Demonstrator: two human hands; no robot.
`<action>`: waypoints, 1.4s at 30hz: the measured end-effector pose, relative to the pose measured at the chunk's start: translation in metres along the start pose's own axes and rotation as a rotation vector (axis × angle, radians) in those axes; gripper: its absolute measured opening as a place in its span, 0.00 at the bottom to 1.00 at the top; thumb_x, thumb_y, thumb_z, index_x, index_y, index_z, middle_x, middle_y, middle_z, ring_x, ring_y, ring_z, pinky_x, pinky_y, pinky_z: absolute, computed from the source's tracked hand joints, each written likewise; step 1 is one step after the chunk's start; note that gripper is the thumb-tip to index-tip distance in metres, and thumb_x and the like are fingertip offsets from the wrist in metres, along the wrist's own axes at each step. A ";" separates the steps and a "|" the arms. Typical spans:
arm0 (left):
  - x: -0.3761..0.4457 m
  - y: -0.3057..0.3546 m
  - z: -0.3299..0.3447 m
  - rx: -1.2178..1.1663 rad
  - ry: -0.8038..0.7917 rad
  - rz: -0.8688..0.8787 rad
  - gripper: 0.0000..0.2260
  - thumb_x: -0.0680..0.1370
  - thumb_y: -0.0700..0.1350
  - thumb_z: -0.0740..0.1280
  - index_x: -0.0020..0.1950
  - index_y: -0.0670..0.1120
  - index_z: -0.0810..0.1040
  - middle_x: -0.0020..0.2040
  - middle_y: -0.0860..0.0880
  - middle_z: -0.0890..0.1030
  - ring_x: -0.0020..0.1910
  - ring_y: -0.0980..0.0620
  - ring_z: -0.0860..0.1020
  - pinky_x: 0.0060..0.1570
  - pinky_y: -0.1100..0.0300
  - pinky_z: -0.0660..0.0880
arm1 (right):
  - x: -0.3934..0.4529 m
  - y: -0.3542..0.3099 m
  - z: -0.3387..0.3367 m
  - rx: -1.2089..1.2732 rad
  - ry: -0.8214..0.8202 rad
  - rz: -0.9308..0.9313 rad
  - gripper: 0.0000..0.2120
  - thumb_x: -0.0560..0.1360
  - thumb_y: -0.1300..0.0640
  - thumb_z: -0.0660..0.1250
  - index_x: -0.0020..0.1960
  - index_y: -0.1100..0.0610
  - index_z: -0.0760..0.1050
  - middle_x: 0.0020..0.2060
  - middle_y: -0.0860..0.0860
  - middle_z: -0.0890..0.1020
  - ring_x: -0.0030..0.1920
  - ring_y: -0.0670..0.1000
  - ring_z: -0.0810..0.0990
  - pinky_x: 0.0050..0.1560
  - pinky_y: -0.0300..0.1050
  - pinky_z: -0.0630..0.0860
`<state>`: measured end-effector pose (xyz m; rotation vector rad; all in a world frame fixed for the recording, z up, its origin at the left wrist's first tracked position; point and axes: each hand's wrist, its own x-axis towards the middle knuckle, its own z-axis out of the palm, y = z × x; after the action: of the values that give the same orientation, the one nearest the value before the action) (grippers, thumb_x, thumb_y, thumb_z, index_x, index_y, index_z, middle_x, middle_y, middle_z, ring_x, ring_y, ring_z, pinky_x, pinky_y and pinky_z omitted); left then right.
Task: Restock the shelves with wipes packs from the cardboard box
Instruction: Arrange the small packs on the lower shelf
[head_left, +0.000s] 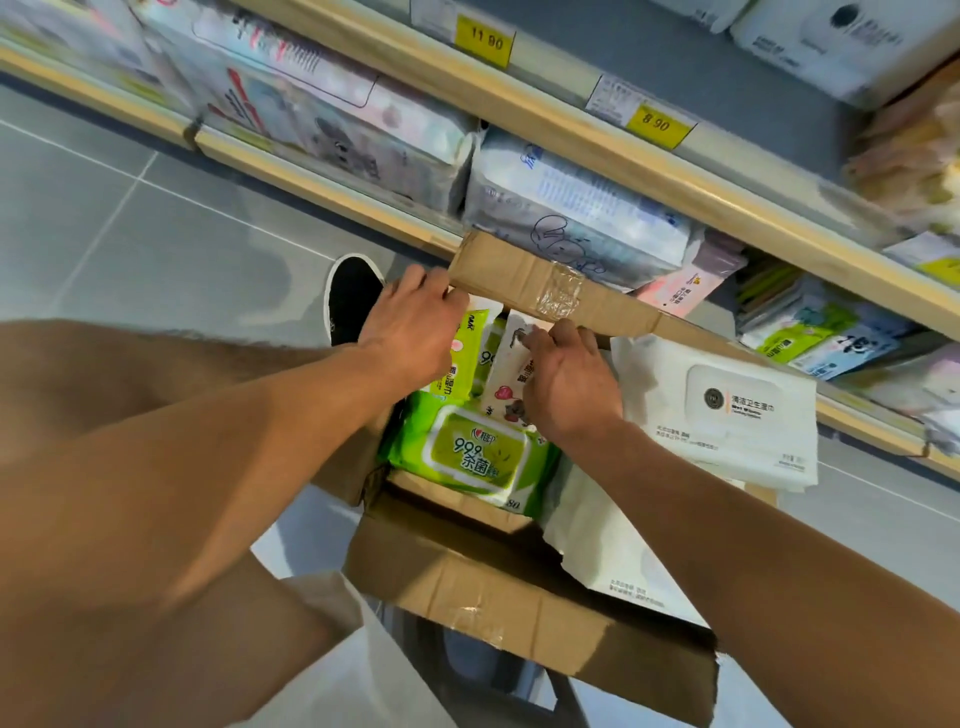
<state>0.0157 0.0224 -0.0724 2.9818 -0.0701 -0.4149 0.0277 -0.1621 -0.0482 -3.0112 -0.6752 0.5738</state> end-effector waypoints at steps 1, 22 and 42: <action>-0.002 0.000 -0.004 -0.081 -0.008 -0.017 0.20 0.71 0.46 0.71 0.62 0.44 0.72 0.61 0.45 0.70 0.61 0.42 0.67 0.55 0.49 0.70 | -0.002 0.001 -0.005 0.039 0.000 -0.003 0.25 0.73 0.59 0.66 0.70 0.55 0.68 0.61 0.56 0.71 0.62 0.60 0.71 0.59 0.53 0.72; -0.059 0.079 -0.145 -0.154 0.380 0.121 0.06 0.72 0.44 0.69 0.49 0.48 0.78 0.45 0.47 0.79 0.47 0.43 0.77 0.39 0.53 0.72 | -0.099 0.100 -0.130 0.229 0.587 -0.109 0.07 0.71 0.61 0.64 0.48 0.57 0.77 0.45 0.57 0.79 0.48 0.61 0.76 0.41 0.51 0.74; 0.052 0.322 -0.128 -0.164 0.354 0.427 0.12 0.74 0.44 0.68 0.58 0.47 0.77 0.53 0.48 0.79 0.51 0.44 0.76 0.45 0.53 0.73 | -0.139 0.353 -0.095 0.145 0.700 0.187 0.06 0.72 0.66 0.67 0.48 0.61 0.79 0.41 0.59 0.78 0.44 0.64 0.76 0.35 0.54 0.77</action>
<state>0.0924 -0.2839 0.0793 2.7220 -0.5890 0.1485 0.0898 -0.5321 0.0603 -2.8436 -0.2901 -0.4146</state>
